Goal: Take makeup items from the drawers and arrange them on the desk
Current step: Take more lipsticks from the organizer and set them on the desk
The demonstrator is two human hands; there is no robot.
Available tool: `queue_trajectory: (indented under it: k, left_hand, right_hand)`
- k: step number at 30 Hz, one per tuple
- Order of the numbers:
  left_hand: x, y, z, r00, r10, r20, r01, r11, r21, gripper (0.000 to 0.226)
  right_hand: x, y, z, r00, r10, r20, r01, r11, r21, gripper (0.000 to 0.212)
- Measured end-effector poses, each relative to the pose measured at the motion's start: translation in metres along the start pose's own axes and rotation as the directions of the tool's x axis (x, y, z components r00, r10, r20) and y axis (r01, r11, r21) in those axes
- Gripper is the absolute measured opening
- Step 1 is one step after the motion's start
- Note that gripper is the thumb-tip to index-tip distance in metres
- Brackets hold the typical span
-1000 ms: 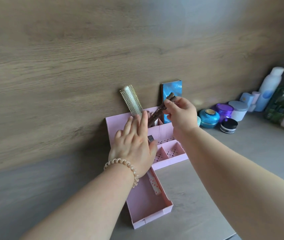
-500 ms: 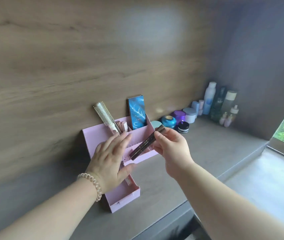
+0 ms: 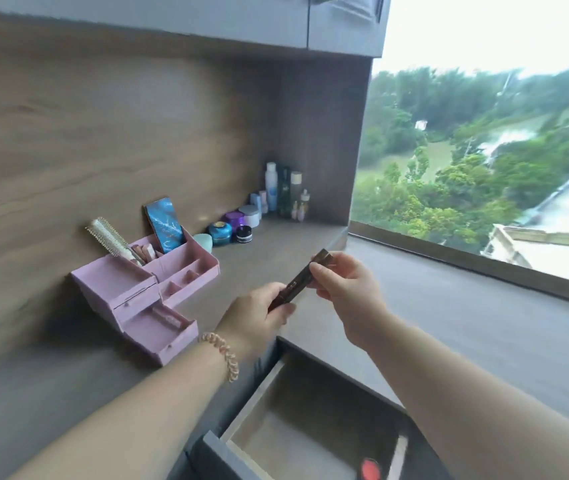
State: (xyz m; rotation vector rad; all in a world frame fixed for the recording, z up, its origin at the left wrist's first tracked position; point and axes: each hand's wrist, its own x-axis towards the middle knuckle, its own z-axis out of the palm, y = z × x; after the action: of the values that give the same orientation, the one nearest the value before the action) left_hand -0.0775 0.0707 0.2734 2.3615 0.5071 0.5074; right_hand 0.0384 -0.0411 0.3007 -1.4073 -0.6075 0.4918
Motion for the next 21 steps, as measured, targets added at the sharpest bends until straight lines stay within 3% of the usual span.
queue_trajectory:
  k: [5, 9, 14, 17, 21]
  left_hand:
    - [0.006, 0.08, 0.044, 0.937, 0.077, 0.341, -0.022, 0.987, -0.161, 0.018]
    - [0.007, 0.135, 0.089, 0.844, 0.139, 0.518, -0.066, 0.986, -0.156, 0.016]
    - [0.002, 0.207, 0.157, 0.762, 0.208, 0.613, -0.124, 0.976, -0.177, 0.013]
    - [-0.002, 0.254, 0.203, 0.778, 0.234, 0.584, -0.054, 0.95, -0.308, 0.008]
    - [-0.016, 0.329, 0.279, 0.749, 0.268, 0.607, -0.005, 0.917, -0.398, 0.007]
  right_hand:
    - [-0.054, -0.032, -0.104, 0.984, -0.104, -0.142, 0.045, 0.928, -0.37, 0.023]
    - [-0.102, -0.042, -0.182, 0.974, -0.102, -0.202, -0.029, 0.828, -0.56, 0.013]
    - [-0.172, -0.04, -0.286, 0.949, -0.026, -0.313, -0.193, 0.738, -0.647, 0.007]
    - [-0.215, -0.032, -0.345, 0.934, 0.033, -0.355, -0.275, 0.701, -0.658, 0.008]
    - [-0.267, -0.016, -0.427, 0.919, 0.07, -0.388, -0.33, 0.672, -0.663, 0.01]
